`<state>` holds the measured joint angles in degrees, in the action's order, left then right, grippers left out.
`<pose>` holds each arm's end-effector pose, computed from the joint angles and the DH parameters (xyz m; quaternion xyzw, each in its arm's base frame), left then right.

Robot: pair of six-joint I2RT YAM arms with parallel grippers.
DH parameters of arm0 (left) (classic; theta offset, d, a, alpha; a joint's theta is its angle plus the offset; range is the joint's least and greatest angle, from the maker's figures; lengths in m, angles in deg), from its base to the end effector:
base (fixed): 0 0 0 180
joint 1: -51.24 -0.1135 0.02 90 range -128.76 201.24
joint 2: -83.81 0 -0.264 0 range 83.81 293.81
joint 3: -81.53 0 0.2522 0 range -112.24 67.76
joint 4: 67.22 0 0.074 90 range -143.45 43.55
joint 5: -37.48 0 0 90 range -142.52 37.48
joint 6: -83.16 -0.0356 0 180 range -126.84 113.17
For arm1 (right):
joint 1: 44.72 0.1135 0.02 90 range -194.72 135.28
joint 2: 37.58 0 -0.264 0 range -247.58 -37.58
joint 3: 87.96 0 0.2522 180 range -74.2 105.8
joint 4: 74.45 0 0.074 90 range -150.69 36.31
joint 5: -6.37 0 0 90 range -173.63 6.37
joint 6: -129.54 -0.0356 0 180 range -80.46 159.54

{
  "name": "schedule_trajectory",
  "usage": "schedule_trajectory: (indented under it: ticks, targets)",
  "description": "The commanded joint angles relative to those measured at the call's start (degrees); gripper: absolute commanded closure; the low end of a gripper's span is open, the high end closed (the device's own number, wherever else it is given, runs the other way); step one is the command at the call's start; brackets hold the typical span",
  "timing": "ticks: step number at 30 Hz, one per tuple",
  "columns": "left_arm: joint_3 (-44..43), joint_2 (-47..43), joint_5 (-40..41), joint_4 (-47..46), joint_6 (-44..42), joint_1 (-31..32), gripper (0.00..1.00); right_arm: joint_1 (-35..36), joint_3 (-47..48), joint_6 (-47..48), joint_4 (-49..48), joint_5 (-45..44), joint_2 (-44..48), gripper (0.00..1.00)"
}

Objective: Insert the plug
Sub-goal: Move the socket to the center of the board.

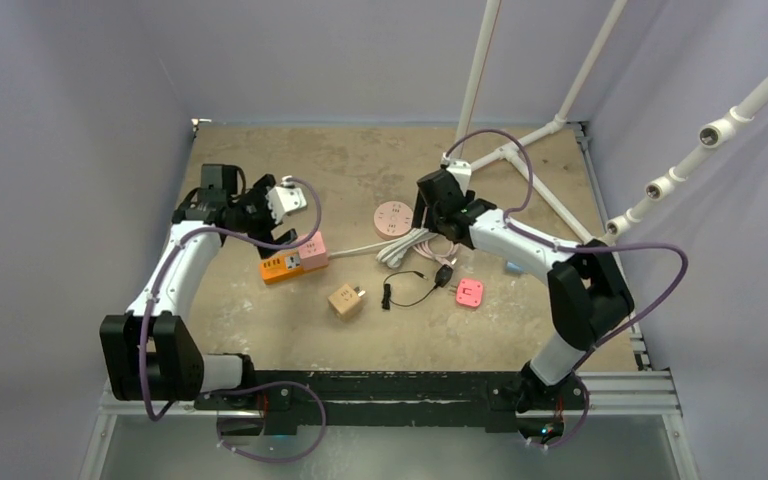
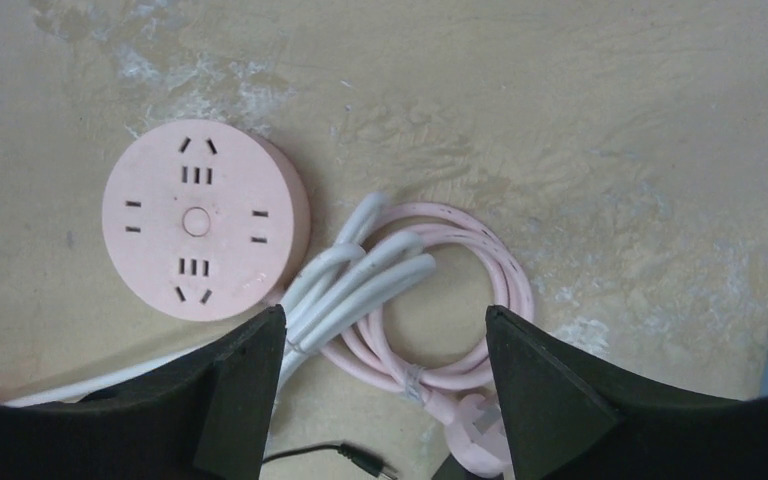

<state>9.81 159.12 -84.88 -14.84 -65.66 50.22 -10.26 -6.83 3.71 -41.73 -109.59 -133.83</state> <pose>0.2633 -0.0144 0.2668 0.5152 0.7646 -0.0908 0.3765 0.3084 0.1928 0.2316 0.0917 0.9082 0.0304 0.4072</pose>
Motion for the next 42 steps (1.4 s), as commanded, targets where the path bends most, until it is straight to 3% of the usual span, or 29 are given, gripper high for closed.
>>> schedule_trajectory:
  ticks: [1,4,10,14,19,27,32,38,42]
  targets:
    - [-5.8,-0.7,-2.9,0.5,9.1,8.2,0.01,-0.2,-5.0,-2.2,-0.7,0.4,6.8,0.26]
    - [-6.3,0.4,-2.2,-4.8,16.4,15.0,0.01,-0.9,-7.2,-3.0,-1.9,3.7,7.9,0.27]
    - [-8.4,9.6,3.2,-10.9,21.8,27.4,0.02,-2.3,-4.9,-4.1,-1.4,4.3,4.3,0.30]
    - [-11.2,16.7,6.3,-15.3,24.0,33.9,0.04,-3.3,-6.3,-5.1,-0.8,4.8,5.3,0.40]
    - [-14.8,24.6,8.9,-19.6,27.5,37.0,0.10,-4.2,-10.6,-7.3,0.3,5.2,7.4,0.45]
    - [-17.9,31.5,11.1,-21.2,29.0,40.0,0.15,-6.2,-13.3,-8.0,0.6,4.9,5.1,0.42]
    - [-17.5,33.3,12.1,-22.1,29.2,40.2,0.28,-6.3,-13.2,-7.8,-1.9,6.6,2.9,0.45]
    - [-17.0,32.9,13.2,-20.4,29.1,40.2,0.58,-6.3,-13.1,-7.0,-2.8,6.5,0.9,0.66]
    - [-14.7,30.5,12.3,-19.5,29.1,40.2,0.80,-6.5,-13.8,-7.2,-1.5,5.1,0.3,0.71]
